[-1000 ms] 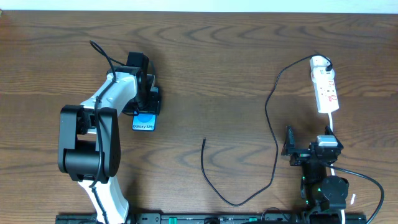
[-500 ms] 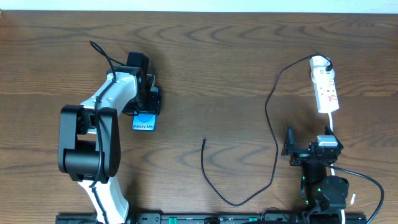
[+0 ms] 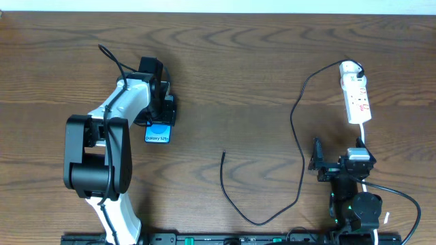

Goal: Plug charger to phone and switch on socket
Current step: 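Close the left gripper on the phone's sides, then lift the phone and tilt it upright with the left gripper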

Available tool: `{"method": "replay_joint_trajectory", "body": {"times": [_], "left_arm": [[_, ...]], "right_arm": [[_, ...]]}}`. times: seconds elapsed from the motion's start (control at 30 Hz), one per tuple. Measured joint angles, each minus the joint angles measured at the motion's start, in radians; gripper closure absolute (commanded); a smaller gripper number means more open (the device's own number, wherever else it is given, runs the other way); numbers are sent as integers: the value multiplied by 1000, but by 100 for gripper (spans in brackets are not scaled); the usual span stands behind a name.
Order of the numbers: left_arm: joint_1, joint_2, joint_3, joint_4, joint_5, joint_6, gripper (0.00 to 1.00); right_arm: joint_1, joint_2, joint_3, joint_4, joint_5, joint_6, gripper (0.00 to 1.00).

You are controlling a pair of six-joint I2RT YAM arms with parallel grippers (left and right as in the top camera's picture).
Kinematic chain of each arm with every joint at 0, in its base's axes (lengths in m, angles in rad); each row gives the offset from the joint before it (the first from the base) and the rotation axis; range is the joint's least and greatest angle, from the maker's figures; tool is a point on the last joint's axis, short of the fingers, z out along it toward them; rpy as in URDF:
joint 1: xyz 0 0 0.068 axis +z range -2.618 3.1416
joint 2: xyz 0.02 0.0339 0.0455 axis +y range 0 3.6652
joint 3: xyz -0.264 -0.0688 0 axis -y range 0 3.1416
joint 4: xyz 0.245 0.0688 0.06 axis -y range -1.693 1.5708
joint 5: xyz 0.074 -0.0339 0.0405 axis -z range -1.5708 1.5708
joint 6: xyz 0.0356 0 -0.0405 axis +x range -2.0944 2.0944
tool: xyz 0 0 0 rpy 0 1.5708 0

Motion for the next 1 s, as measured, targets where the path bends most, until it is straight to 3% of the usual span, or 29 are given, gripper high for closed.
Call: {"method": "replay_joint_trajectory", "body": {"times": [0.6,1.0], "left_arm": [[0,-12,-3,-21,6,0,93],[0,-203,-13,-44,26,0,92]], "right_arm": [[0,0,0,0,0,0,1],[0,0,0,0,0,0,1]]}}
